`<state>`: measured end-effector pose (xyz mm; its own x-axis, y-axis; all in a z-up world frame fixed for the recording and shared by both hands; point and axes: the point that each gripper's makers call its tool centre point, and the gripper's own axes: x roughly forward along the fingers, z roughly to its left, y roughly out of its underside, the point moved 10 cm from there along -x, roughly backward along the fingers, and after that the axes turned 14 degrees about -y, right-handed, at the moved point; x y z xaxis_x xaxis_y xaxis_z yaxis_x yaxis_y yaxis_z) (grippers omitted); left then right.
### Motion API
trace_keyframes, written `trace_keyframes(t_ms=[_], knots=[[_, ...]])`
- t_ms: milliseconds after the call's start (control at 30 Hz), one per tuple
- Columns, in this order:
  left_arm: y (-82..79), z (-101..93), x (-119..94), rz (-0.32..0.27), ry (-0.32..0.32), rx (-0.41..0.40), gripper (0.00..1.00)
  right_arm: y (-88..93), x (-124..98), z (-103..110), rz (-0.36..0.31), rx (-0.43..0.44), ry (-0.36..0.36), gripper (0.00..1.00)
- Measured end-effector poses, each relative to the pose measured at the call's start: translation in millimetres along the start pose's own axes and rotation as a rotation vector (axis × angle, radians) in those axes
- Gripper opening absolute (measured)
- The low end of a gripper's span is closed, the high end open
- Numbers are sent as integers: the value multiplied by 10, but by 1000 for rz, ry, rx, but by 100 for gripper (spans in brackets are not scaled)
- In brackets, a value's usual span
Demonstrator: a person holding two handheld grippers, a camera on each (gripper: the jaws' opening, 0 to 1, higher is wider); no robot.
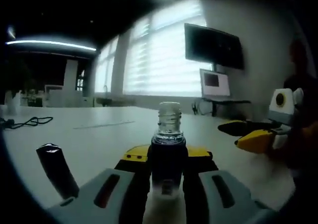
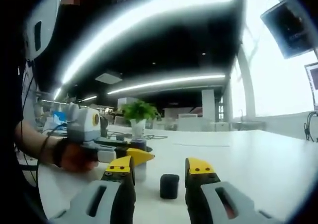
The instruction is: Pick up cosmetic bottle twist off cap place on table pick up cap screw tight cap place on table
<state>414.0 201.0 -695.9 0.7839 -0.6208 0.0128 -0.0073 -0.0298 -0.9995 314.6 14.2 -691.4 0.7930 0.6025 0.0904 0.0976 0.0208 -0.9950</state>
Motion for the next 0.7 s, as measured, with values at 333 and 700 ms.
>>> trace_keyframes(t_ms=[333, 700], knots=[[-114, 127, -217, -17, 77, -16, 14, -13, 5, 5, -7, 2, 4, 32], [-133, 148, -577, -4, 188, -57, 14, -22, 0, 12, -12, -3, 11, 31]])
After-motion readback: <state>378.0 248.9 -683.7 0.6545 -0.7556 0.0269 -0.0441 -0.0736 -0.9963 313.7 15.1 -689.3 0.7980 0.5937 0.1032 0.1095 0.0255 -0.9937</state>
